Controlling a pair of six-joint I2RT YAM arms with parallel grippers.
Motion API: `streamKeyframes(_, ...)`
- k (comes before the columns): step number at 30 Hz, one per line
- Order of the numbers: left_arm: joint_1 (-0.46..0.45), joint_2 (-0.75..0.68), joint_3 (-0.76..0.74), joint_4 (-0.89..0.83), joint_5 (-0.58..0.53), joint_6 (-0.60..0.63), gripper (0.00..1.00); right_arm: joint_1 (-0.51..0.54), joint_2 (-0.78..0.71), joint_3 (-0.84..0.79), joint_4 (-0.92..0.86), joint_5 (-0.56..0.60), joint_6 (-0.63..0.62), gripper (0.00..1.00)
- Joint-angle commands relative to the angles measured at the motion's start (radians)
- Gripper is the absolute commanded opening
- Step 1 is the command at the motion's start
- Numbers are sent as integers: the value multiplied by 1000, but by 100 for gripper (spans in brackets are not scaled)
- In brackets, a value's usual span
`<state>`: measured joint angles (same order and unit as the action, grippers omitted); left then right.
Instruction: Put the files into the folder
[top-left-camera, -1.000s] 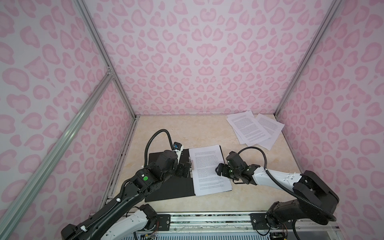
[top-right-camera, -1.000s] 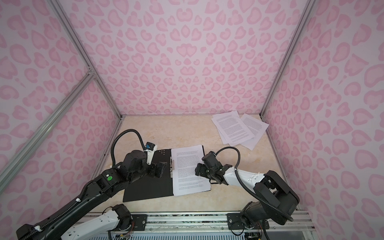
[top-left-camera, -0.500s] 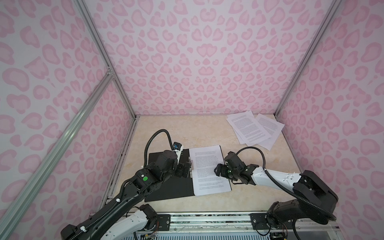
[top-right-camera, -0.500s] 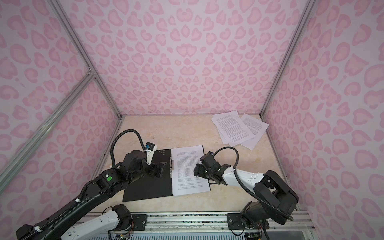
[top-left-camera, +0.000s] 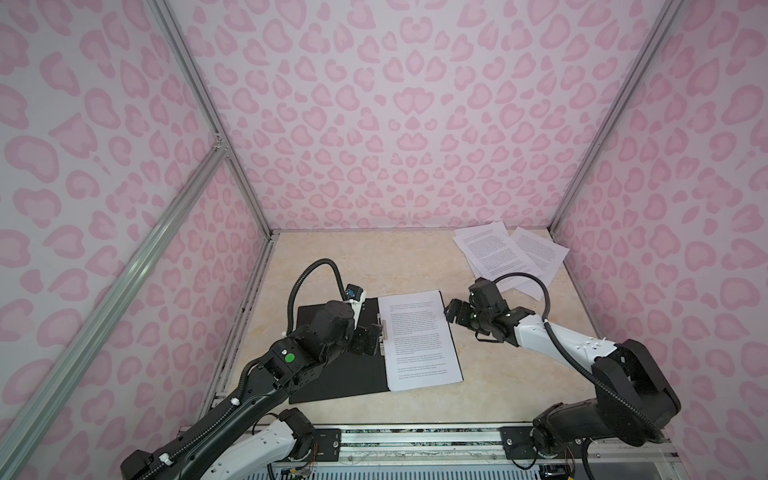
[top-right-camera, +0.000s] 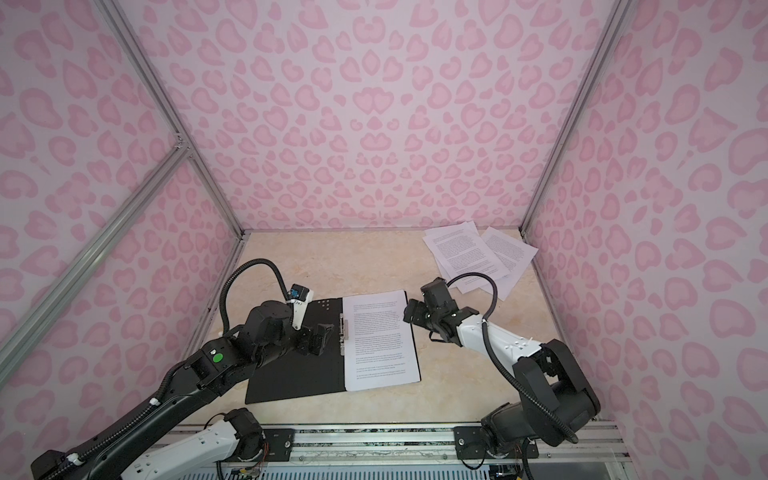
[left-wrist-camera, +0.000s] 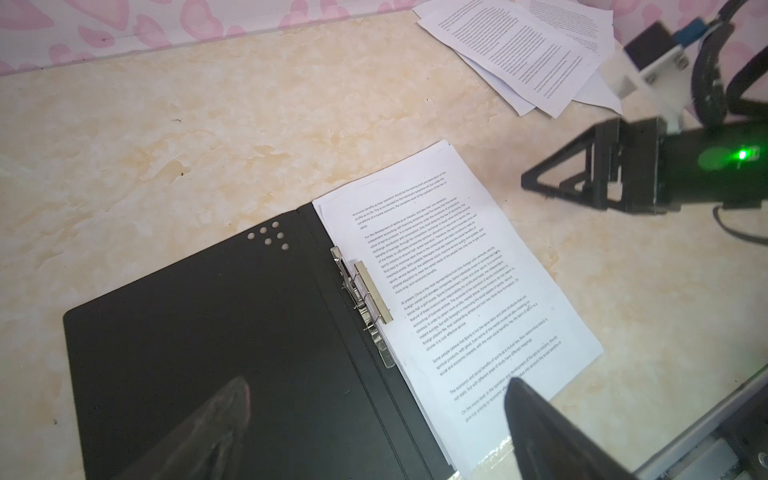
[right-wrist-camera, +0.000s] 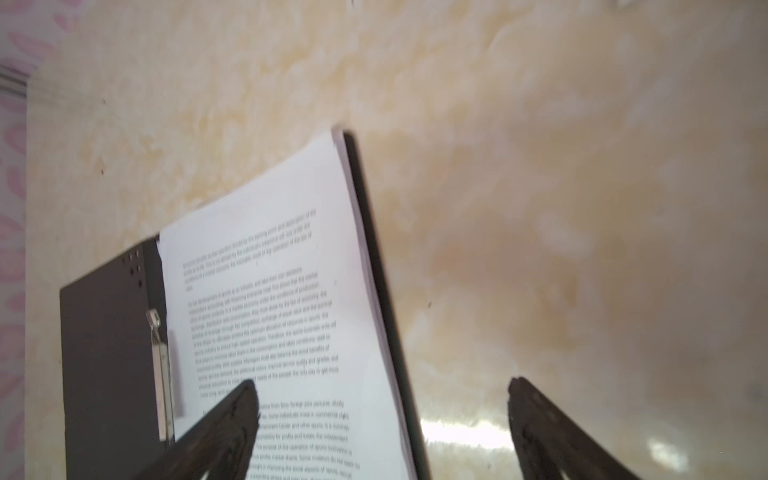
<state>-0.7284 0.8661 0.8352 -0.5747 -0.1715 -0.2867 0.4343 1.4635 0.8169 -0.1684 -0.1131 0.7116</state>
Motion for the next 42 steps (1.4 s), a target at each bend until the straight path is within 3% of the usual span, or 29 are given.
streamKeyframes(1,1,8,-2,4,4,1,97,-120,74,92,-50,23,-189,89)
streamKeyframes(7,0,11,-4,6,-9,-2,97,-332,386,379,-116,42,-291,75)
streamKeyframes(12,0,19,-1,11,-13,-8,97,-368,555,543,-158,50,-311,74)
streamKeyframes(15,1,30,13,16,-4,-12,97,-372,588,547,-169,9,-292,73)
streamKeyframes(19,0,57,38,28,8,-21,97,-380,528,420,-123,-21,-244,75)
streamKeyframes(25,1,162,98,76,93,-53,97,-395,326,173,-50,-165,-143,77)
streamKeyframes(33,0,424,259,133,261,-104,99,-314,-61,-248,26,-218,56,77)
streamKeyframes(37,-7,588,345,170,389,-131,97,-224,-200,-252,-25,-218,34,78)
streamKeyframes(38,-13,636,373,175,414,-133,95,-227,-212,-226,-37,-210,2,79)
streamKeyframes(40,-31,721,424,183,442,-138,94,-236,-209,-164,-95,-69,-50,81)
streamKeyframes(42,-64,804,495,181,455,-137,92,-309,-167,-105,-110,-42,-100,81)
